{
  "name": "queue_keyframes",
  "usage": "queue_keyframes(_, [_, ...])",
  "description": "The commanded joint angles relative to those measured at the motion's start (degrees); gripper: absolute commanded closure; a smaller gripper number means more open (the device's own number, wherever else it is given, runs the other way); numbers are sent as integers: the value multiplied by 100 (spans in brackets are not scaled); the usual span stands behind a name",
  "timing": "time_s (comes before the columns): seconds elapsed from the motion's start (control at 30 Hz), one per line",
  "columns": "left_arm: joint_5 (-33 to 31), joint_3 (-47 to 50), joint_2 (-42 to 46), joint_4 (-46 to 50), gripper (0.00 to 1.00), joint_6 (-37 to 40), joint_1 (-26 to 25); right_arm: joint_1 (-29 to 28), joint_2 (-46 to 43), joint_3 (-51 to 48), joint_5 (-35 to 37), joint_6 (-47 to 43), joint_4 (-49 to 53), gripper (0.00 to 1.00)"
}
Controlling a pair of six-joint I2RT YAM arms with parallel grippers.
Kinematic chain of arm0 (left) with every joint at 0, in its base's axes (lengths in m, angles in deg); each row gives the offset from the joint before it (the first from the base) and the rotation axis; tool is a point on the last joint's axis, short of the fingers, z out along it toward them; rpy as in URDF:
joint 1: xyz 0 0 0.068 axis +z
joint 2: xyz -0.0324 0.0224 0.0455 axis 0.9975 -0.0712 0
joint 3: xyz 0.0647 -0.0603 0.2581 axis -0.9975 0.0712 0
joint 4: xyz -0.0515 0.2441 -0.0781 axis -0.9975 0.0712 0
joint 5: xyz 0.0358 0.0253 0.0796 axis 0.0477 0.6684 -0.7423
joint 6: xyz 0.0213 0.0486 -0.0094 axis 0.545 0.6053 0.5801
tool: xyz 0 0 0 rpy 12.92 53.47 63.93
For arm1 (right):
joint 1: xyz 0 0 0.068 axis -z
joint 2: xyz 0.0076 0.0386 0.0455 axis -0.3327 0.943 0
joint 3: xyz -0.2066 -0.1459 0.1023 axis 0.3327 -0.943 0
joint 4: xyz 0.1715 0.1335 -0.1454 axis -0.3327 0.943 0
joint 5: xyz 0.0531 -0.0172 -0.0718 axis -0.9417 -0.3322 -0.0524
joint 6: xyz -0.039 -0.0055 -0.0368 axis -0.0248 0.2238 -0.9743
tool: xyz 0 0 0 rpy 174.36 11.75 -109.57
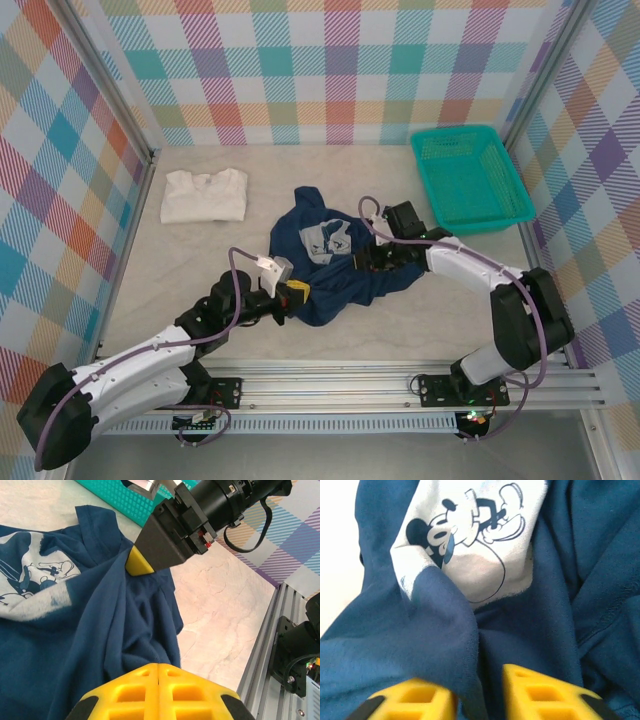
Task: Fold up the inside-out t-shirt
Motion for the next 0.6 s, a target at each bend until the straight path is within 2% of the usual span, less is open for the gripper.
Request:
queue_keyframes(0.0, [67, -68, -7, -269, 100, 169, 59, -364, -553, 9, 700, -592, 322, 62])
queue_keyframes(0.07, [62, -120, -41, -219, 100, 199, 66, -539, -1049, -271, 789, -742, 33, 59])
queue_keyframes(0.2, [86, -249, -119, -54, 100, 258, 68, -956, -1625, -663, 69, -933, -692, 54])
queue_keyframes(0.43, [47, -236, -50, 30, 100, 301, 71, -1269, -724, -609, -433, -430, -1149, 58])
queue_keyframes(0.57, [39, -287, -43, 120, 100, 334, 73, -1413, -275, -620, -672, -118, -1493, 56])
